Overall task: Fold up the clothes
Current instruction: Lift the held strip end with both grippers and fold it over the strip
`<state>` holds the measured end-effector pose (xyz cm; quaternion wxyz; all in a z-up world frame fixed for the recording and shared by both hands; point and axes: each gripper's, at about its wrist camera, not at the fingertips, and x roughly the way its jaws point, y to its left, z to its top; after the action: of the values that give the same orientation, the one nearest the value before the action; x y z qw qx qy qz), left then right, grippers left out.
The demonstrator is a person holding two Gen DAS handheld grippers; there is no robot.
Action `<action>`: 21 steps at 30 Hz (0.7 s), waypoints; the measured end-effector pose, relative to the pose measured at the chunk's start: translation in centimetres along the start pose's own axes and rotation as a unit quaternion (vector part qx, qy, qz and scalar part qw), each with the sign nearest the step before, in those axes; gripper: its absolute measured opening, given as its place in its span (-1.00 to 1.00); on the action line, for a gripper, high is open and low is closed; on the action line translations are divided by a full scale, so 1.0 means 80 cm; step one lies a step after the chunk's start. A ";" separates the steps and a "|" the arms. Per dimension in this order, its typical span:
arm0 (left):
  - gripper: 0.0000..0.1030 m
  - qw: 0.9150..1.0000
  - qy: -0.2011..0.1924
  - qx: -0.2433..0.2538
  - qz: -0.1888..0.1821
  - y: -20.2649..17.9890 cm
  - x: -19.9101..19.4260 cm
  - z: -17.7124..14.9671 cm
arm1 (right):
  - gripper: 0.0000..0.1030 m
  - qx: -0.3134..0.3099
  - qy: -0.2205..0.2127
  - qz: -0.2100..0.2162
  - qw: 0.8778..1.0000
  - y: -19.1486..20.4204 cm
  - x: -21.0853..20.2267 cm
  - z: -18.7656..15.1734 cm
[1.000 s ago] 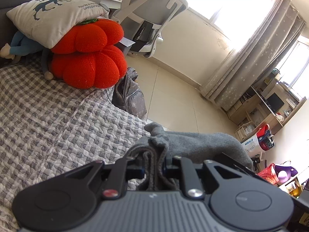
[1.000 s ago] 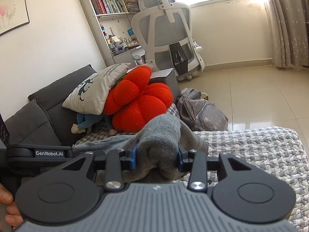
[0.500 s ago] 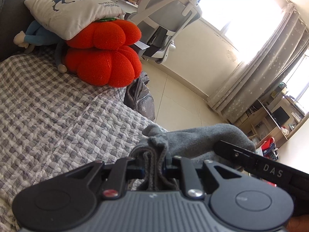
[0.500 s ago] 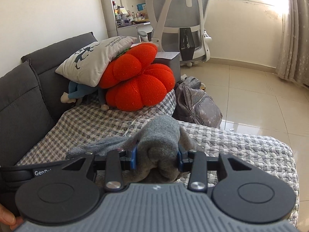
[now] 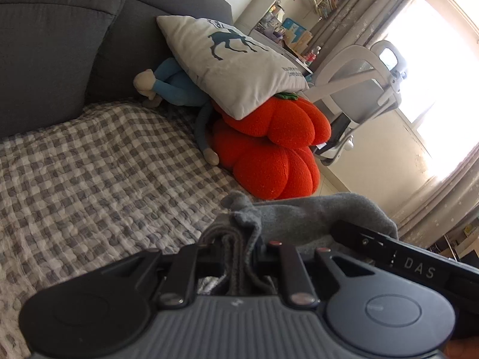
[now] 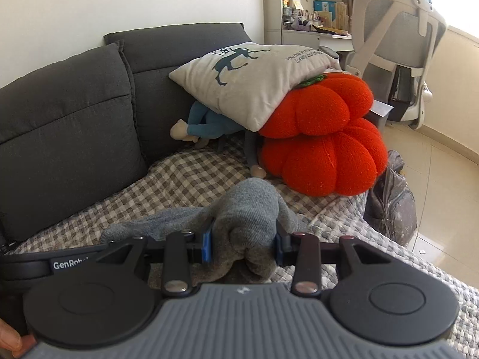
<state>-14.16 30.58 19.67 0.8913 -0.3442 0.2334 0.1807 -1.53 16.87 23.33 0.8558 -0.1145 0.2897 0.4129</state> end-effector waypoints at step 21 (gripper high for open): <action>-0.70 0.980 -0.116 -0.031 0.157 0.140 -0.006 0.125 | -0.20 -0.062 -0.036 0.176 0.982 0.142 0.179 0.093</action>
<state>-17.05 45.27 20.52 0.8620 -0.3073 0.1733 0.3639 -0.26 36.45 21.39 0.7713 -0.0997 0.2478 0.5778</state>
